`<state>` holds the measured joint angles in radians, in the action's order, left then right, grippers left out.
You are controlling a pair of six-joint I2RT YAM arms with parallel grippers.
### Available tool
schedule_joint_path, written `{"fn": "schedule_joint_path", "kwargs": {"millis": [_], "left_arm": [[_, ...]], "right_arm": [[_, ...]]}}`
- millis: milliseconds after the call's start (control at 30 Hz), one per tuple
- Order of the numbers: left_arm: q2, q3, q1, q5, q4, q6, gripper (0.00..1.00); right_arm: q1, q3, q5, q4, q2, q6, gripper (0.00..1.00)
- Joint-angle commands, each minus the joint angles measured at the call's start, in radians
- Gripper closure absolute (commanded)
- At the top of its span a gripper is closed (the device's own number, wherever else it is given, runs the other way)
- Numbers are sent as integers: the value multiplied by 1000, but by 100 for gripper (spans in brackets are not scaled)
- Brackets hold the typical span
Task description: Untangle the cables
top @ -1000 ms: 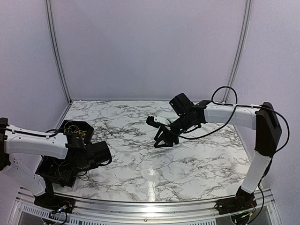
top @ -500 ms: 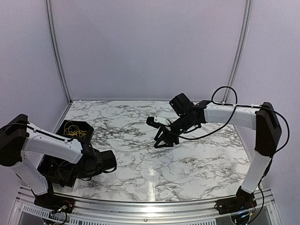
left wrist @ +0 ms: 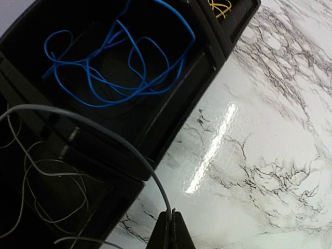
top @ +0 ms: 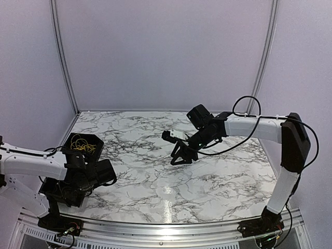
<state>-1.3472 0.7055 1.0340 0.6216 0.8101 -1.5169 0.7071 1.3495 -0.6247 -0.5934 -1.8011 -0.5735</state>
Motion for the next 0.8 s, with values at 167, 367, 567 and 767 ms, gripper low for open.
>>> {"fn": "schedule_joint_path", "kwargs": {"millis": [167,367,567,767], "left_arm": [[214,-56,-5,149,249,-244,100],[377,-150,-6,158,252,-365,100],[383,-177,-15,159,254,-379,86],[397,-165,-16,186,261,-394,66]], "right_arm": [[-3,30,-21,-18,-23,-8,53],[-4,31,-23,-21,-27,-8,53],[-3,33,-26,-24,-29,-5,53],[-4,34,-26,-27,-30,-4,53]]}}
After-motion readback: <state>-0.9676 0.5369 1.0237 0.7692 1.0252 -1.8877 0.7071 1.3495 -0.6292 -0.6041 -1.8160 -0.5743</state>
